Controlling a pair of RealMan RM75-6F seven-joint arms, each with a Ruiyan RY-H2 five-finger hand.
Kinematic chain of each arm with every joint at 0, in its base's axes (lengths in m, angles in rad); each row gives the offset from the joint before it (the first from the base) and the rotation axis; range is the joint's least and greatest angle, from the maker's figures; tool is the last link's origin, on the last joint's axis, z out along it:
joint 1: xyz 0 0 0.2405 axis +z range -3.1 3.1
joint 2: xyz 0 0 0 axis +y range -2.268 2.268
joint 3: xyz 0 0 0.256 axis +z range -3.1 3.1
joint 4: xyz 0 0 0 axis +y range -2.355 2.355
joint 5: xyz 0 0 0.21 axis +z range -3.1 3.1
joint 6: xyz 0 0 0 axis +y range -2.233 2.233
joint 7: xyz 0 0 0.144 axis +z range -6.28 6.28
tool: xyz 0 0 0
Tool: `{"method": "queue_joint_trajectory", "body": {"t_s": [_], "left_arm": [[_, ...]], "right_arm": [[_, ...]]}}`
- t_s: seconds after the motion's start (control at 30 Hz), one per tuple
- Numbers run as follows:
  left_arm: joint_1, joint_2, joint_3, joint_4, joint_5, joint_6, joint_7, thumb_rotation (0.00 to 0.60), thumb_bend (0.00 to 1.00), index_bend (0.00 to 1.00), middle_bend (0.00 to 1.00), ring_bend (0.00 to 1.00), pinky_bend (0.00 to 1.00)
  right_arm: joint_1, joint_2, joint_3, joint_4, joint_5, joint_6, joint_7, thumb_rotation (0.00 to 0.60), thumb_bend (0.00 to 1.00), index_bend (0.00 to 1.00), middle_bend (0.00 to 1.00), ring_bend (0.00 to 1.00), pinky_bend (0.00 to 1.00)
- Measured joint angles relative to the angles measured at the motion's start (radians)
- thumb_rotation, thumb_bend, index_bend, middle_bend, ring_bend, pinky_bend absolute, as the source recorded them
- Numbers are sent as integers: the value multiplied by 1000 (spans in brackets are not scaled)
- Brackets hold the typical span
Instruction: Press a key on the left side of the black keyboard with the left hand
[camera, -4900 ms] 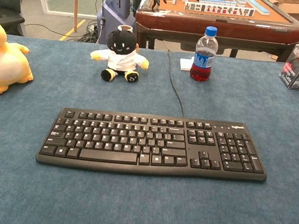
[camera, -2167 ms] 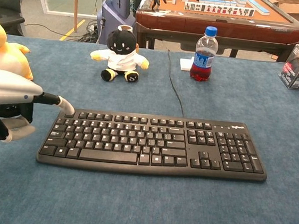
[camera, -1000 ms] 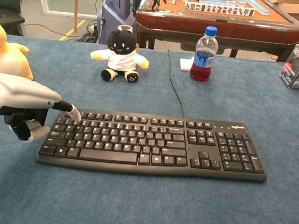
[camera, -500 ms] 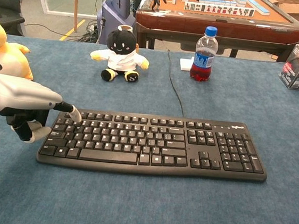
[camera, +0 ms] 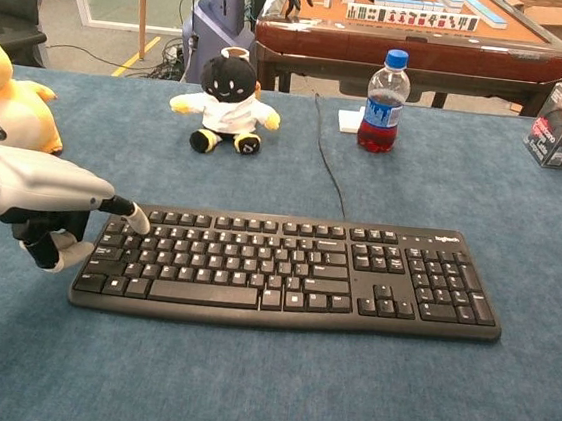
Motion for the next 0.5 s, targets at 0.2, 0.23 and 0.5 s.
{"method": "queue_joint_trajectory", "body": {"t_s": [0.2,0.23,0.5], "left_arm": [[-8,-15,6,12,-5,1,1,600,580,154,920,917,1000],[-10,-17,7,13,-6,2,4,600,580,154,920,917,1000],[-6,-9,2,-13,26,25,-15,600,580,154,920,917,1000]], "right_arm": [[0,0,1,1,2,0,1,600,703,512,490,527,878],[0,0,0,1,2,-1,1,600,704,512,490,527,878],[-2,3,1,0,-2,7,6,600,703,512,490,527,878]]}}
